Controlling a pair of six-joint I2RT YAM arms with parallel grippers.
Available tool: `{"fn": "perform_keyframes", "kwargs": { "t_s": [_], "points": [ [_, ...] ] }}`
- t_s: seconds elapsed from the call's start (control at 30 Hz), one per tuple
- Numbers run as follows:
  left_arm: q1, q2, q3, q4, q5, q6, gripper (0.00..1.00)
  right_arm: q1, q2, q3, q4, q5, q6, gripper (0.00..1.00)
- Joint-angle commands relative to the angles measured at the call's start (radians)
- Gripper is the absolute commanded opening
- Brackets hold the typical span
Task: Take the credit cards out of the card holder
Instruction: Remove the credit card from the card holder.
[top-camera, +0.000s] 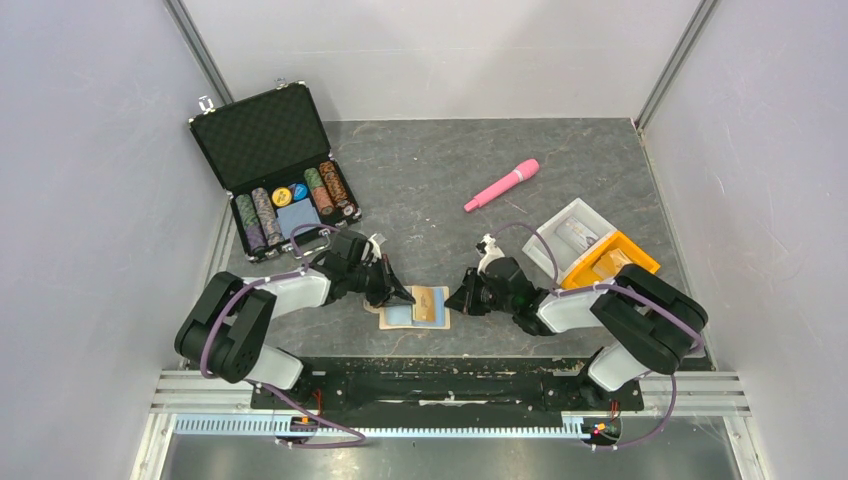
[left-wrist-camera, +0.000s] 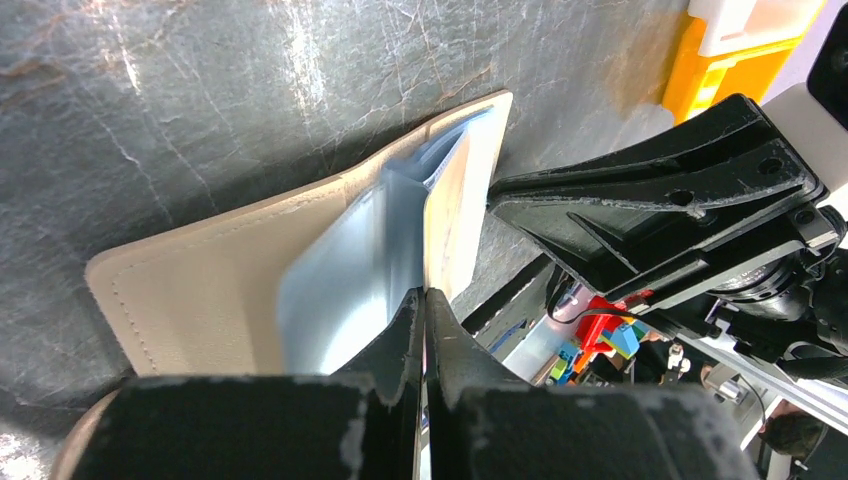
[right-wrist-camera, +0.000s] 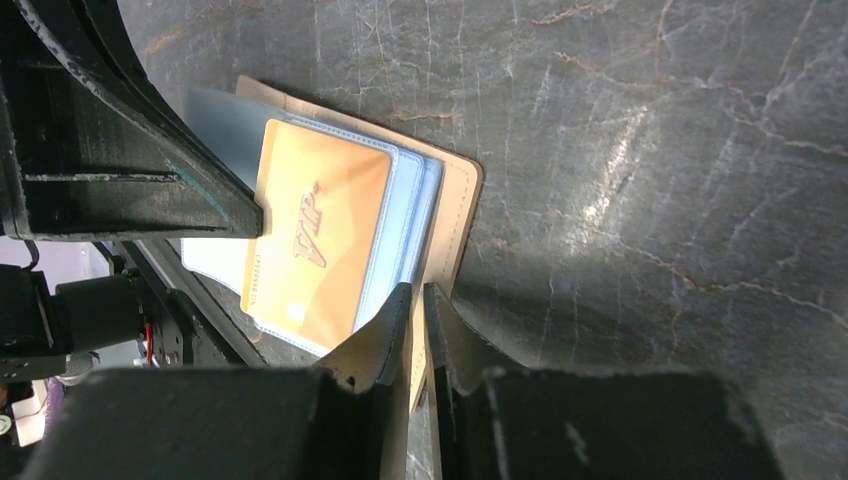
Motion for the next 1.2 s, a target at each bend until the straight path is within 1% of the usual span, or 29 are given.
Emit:
{"fn": "perform_keyframes", "kwargs": {
  "t_s": [0.0, 0.13, 0.23, 0.4, 0.6, 0.77, 0.83, 0.87, 0.93, 1.0, 1.07, 1.17],
  "points": [
    [0.002, -0.008, 0.0, 0.026, 0.016, -0.002, 0.02, 0.001, -0.059, -0.026, 0.039, -0.013, -0.032, 0.11],
    [-0.003, 0.008, -0.025, 0.119, 0.047, -0.049, 0.02, 0.019, -0.061, 0.006, 0.026, -0.023, -0.045, 0.11],
    [-0.014, 0.021, -0.024, 0.133, 0.049, -0.052, 0.02, 0.032, -0.047, 0.016, 0.043, -0.029, -0.043, 0.12],
    [-0.035, 0.022, -0.031, 0.17, 0.043, -0.063, 0.02, 0.04, -0.041, 0.038, 0.013, -0.015, -0.063, 0.19],
    [-0.047, 0.043, -0.036, 0.204, 0.05, -0.077, 0.03, 0.043, -0.021, 0.048, 0.007, -0.01, -0.063, 0.19],
    [-0.048, 0.04, -0.045, 0.233, 0.064, -0.091, 0.2, 0.043, 0.022, 0.033, 0.013, -0.006, -0.047, 0.17],
    [-0.047, 0.042, -0.053, 0.263, 0.073, -0.104, 0.22, 0.043, 0.029, 0.023, 0.021, -0.006, -0.039, 0.16],
    [-0.047, 0.045, -0.059, 0.288, 0.08, -0.116, 0.21, 0.043, 0.031, 0.019, 0.022, -0.004, -0.037, 0.15],
    [-0.047, 0.05, -0.075, 0.333, 0.089, -0.141, 0.11, 0.043, 0.034, 0.016, 0.018, 0.003, -0.036, 0.15],
    [-0.046, 0.057, -0.084, 0.357, 0.093, -0.156, 0.07, 0.043, 0.037, 0.013, 0.014, 0.007, -0.035, 0.14],
    [-0.046, 0.058, -0.086, 0.358, 0.093, -0.155, 0.07, 0.041, 0.042, 0.011, 0.015, 0.007, -0.034, 0.14],
    [-0.045, 0.051, -0.089, 0.366, 0.093, -0.157, 0.13, 0.04, 0.046, 0.007, 0.021, 0.007, -0.031, 0.13]
  ]
}}
